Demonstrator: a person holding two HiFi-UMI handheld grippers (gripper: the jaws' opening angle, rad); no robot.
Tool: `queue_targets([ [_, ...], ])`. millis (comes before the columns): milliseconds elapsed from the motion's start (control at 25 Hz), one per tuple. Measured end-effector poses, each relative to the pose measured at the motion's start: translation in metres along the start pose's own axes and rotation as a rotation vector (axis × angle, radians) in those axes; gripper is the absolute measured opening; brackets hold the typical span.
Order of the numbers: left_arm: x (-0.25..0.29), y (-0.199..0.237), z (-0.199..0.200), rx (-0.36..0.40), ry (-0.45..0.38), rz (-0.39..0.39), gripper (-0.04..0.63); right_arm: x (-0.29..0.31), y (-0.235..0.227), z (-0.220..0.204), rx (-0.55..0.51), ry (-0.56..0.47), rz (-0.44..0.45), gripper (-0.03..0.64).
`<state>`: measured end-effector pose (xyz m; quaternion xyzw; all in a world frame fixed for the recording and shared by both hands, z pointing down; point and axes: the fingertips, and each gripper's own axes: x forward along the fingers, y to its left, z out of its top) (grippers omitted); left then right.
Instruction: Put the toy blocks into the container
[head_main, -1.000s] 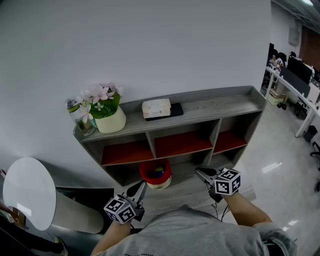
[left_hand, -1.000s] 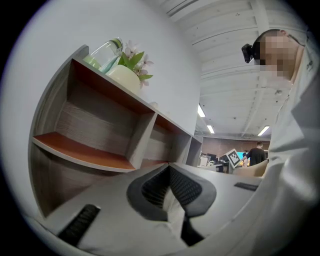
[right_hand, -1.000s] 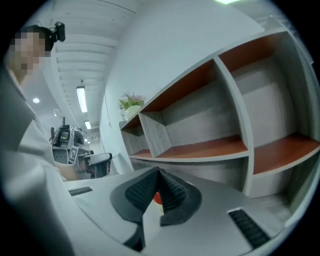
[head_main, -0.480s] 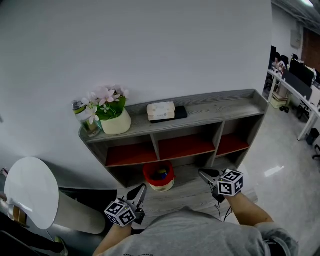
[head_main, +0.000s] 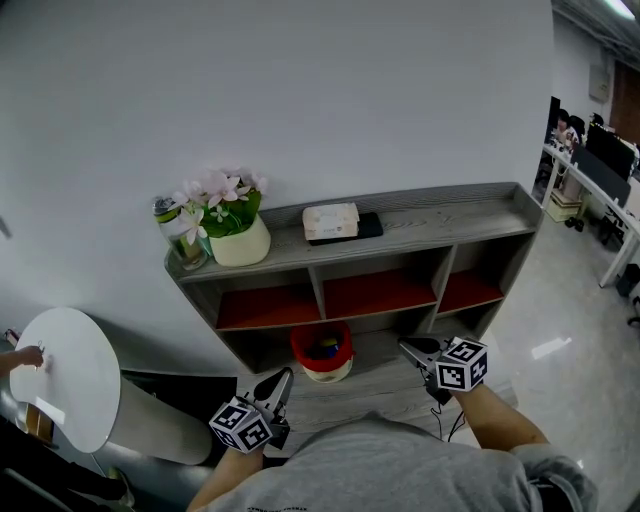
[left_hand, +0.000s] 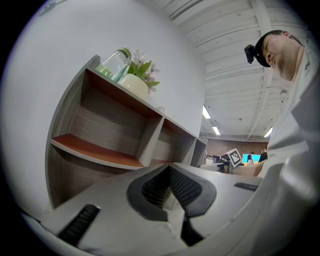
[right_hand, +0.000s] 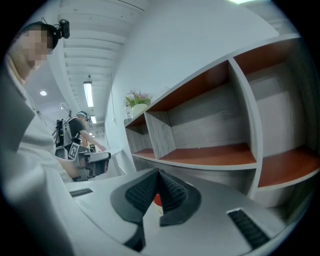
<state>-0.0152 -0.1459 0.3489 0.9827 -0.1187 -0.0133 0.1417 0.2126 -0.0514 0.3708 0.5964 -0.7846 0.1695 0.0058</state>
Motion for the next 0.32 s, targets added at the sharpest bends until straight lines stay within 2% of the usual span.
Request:
queue_targets([
  [320,-0.0026,0.0059,-0.0026,-0.016,-0.009,0.014,0.031,0.0027,-0.0008,-0.0032,0.016,-0.005,0.009,0.005],
])
